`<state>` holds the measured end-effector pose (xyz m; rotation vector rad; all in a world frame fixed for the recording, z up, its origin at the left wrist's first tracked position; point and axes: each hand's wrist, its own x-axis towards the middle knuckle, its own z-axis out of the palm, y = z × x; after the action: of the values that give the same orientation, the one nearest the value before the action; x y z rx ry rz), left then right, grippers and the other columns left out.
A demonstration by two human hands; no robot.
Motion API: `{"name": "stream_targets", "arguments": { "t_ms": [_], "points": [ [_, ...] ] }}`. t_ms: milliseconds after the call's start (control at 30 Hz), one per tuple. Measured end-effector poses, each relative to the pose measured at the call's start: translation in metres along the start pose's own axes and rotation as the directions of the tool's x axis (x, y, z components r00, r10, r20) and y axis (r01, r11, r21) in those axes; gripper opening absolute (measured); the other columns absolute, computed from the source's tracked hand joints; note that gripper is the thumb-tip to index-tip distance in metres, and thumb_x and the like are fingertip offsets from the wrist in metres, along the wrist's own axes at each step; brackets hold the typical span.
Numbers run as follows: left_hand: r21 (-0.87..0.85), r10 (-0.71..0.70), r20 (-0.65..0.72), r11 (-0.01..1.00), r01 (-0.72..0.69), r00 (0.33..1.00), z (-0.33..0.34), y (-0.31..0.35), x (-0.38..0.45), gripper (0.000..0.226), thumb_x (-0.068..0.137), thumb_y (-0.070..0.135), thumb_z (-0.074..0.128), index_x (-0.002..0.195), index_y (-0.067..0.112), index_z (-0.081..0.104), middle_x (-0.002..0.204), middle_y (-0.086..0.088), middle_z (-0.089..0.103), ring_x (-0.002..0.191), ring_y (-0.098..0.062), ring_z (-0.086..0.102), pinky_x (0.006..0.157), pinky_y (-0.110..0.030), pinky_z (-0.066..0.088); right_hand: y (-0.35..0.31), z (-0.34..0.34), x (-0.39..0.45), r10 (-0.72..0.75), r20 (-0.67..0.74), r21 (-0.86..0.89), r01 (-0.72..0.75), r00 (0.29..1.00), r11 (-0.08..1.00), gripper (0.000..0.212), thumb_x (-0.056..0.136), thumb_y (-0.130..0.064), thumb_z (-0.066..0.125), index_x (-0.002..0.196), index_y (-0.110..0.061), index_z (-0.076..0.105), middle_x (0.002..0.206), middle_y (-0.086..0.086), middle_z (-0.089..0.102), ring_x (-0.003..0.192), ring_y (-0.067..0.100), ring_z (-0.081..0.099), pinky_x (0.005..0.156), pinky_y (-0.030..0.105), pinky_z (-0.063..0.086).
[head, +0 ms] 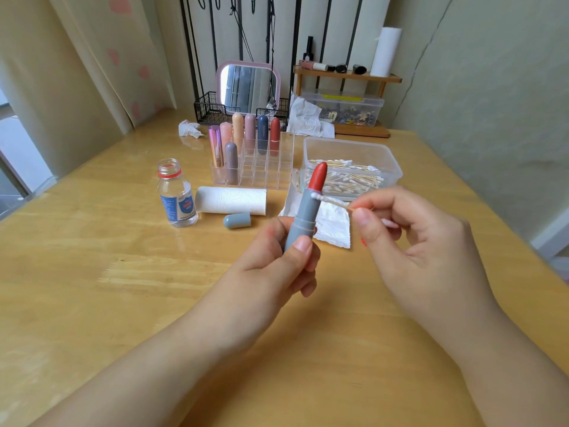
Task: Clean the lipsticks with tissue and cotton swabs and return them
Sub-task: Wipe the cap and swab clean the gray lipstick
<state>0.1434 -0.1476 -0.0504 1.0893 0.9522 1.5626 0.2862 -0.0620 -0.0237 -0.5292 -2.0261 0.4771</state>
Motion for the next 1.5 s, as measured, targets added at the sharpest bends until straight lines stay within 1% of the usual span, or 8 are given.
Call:
{"name": "stream_targets", "arguments": {
  "t_ms": [167, 367, 667, 900, 1133, 1200, 1300, 1500],
  "points": [
    [-0.023, -0.007, -0.004, 1.0, 0.007, 1.0, -0.0006, 0.0002, 0.0007, 0.02, 0.086, 0.023, 0.044, 0.098, 0.007, 0.045, 0.068, 0.006, 0.05, 0.059, -0.008, 0.041, 0.061, -0.019, 0.043, -0.0009, 0.0023, -0.0018, -0.036, 0.049, -0.018, 0.036, 0.998, 0.999, 0.014, 0.086, -0.024, 0.055, 0.08, -0.016, 0.065, 0.059, -0.011, 0.049, 0.06, 0.005, 0.045, 0.059, 0.006, 0.035],
    [-0.054, -0.011, 0.013, 0.998, 0.011, 1.0, 0.0009, 0.001, -0.0004, 0.019, 0.087, 0.022, 0.044, 0.097, 0.006, 0.044, 0.069, 0.004, 0.049, 0.058, -0.008, 0.042, 0.06, -0.019, 0.043, 0.0007, -0.0022, 0.0003, -0.003, 0.044, 0.029, 0.002, 0.999, 1.0, 0.014, 0.086, -0.026, 0.055, 0.081, -0.017, 0.064, 0.07, -0.001, 0.056, 0.062, 0.009, 0.047, 0.06, 0.009, 0.037],
    [-0.04, -0.015, 0.02, 0.999, 0.016, 1.0, 0.0008, -0.0008, -0.0012, 0.027, 0.089, 0.023, 0.043, 0.104, 0.005, 0.055, 0.082, -0.001, 0.057, 0.068, -0.014, 0.05, 0.066, -0.025, 0.047, 0.0014, -0.0021, 0.0001, 0.033, 0.058, 0.057, -0.037, 0.998, 0.998, 0.012, 0.087, -0.029, 0.054, 0.08, -0.022, 0.061, 0.067, -0.001, 0.055, 0.06, 0.012, 0.047, 0.057, 0.012, 0.037],
    [-0.156, -0.052, 0.005, 0.986, 0.052, 0.999, 0.0033, 0.0021, -0.0012, 0.032, 0.086, 0.025, 0.046, 0.11, 0.005, 0.053, 0.07, 0.001, 0.049, 0.06, -0.011, 0.042, 0.064, -0.023, 0.046, 0.0008, 0.0001, -0.0012, 0.029, 0.081, 0.053, -0.033, 0.996, 0.998, 0.012, 0.087, -0.029, 0.054, 0.08, -0.021, 0.061, 0.063, 0.001, 0.055, 0.058, 0.018, 0.046, 0.055, 0.02, 0.039],
    [-0.138, -0.035, -0.018, 0.99, 0.032, 0.999, 0.0024, 0.0024, -0.0008, 0.016, 0.084, 0.019, 0.049, 0.096, 0.008, 0.047, 0.068, 0.001, 0.046, 0.059, -0.011, 0.042, 0.061, -0.022, 0.046, 0.0005, -0.0006, -0.0001, 0.032, 0.015, 0.01, -0.032, 0.999, 0.999, 0.007, 0.087, -0.017, 0.06, 0.08, -0.017, 0.063, 0.069, 0.0, 0.053, 0.059, 0.01, 0.045, 0.057, 0.008, 0.035],
    [-0.15, -0.029, -0.009, 0.988, 0.027, 1.0, 0.0015, 0.0022, -0.0003, 0.015, 0.085, 0.018, 0.048, 0.095, 0.008, 0.048, 0.068, 0.001, 0.049, 0.058, -0.012, 0.043, 0.061, -0.022, 0.047, 0.0001, -0.0017, -0.0007, 0.028, 0.057, 0.045, -0.031, 0.998, 0.999, 0.008, 0.086, -0.019, 0.06, 0.078, -0.018, 0.062, 0.068, -0.001, 0.053, 0.058, 0.009, 0.045, 0.058, 0.007, 0.035],
    [-0.128, -0.023, 0.007, 0.991, 0.024, 1.0, 0.0013, 0.0009, -0.0004, 0.021, 0.086, 0.021, 0.046, 0.099, 0.004, 0.05, 0.073, -0.001, 0.054, 0.06, -0.013, 0.046, 0.062, -0.024, 0.048, -0.0009, -0.0015, -0.001, 0.004, 0.104, 0.064, -0.011, 0.995, 0.998, 0.009, 0.084, -0.025, 0.056, 0.078, -0.021, 0.062, 0.068, -0.001, 0.054, 0.057, 0.006, 0.046, 0.058, 0.006, 0.035],
    [-0.107, -0.037, 0.001, 0.994, 0.037, 0.999, 0.0021, -0.0018, -0.0011, 0.033, 0.088, 0.025, 0.044, 0.108, 0.001, 0.054, 0.075, -0.002, 0.055, 0.062, -0.013, 0.048, 0.063, -0.025, 0.048, 0.0011, -0.0028, -0.0002, 0.029, 0.019, 0.038, -0.029, 0.999, 0.999, 0.01, 0.084, -0.024, 0.057, 0.077, -0.019, 0.061, 0.066, 0.002, 0.052, 0.058, 0.013, 0.045, 0.055, 0.01, 0.036]
  ]
}}
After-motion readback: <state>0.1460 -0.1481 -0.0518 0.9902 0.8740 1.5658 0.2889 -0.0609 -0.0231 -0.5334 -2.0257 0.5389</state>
